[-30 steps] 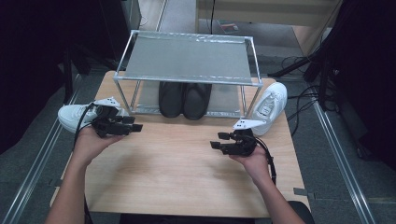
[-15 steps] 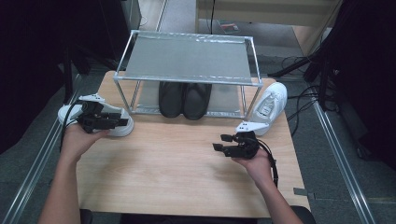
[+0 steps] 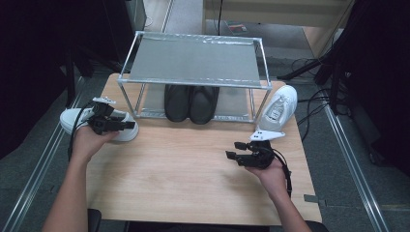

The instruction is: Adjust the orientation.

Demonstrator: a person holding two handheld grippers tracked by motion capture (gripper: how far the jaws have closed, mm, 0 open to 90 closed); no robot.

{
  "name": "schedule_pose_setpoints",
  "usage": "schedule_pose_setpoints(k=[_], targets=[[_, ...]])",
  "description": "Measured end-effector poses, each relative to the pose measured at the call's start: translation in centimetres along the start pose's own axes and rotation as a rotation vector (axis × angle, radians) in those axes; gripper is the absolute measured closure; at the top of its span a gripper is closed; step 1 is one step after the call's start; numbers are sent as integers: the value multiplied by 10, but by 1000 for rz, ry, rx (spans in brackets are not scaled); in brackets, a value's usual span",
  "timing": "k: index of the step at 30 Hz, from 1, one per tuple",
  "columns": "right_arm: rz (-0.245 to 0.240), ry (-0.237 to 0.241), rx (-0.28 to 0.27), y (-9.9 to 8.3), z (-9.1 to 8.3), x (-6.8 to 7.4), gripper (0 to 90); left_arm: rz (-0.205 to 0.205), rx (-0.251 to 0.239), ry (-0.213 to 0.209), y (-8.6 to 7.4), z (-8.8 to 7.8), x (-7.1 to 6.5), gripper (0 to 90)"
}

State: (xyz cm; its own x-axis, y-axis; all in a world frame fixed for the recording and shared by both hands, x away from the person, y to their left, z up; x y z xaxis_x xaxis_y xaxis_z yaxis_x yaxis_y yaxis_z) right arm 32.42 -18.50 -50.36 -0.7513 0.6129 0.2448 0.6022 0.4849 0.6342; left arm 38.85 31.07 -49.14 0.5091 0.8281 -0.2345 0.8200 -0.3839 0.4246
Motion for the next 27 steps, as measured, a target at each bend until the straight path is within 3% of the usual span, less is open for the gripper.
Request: schedule_pose_setpoints(k=[3, 12, 15, 16, 18, 19, 21, 24, 27], targets=[[6, -2, 1, -1, -1, 0, 448, -8, 10, -22, 0, 7, 3, 596], [8, -10, 8, -4, 0, 1, 448, 36, 6, 39, -1, 15, 0, 720], [4, -9, 14, -3, 2, 2, 448, 37, 7, 38, -1, 14, -1, 743], [5, -9, 17, -3, 2, 2, 448, 42, 10, 45, -1, 14, -2, 749], [4, -9, 17, -3, 2, 1, 449, 59, 35, 117, 2, 13, -9, 758], [4, -9, 17, -3, 2, 1, 449, 59, 35, 117, 2, 13, -9, 762], [6, -9, 15, -3, 2, 0, 449, 65, 53, 138, 4, 12, -12, 765], [9, -6, 16, -3, 1, 0, 449, 41, 16, 116, 1, -2, -11, 774], [8, -1, 16, -2, 2, 0, 450, 42, 3, 131, -1, -11, -15, 775]])
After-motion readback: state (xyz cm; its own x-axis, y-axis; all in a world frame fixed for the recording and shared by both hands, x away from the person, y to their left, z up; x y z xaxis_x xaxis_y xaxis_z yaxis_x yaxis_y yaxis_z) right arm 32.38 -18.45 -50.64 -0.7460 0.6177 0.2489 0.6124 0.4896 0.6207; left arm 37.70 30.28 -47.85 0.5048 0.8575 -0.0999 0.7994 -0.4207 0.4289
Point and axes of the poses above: each handheld gripper's, and its own axes: z roughly forward along the jaws, y roughly out of its top, x roughly to its left, the point moved 1 cm from there along z, roughly forward along the jaws, and after that the axes turned 14 degrees about x, right-handed, at the moved point
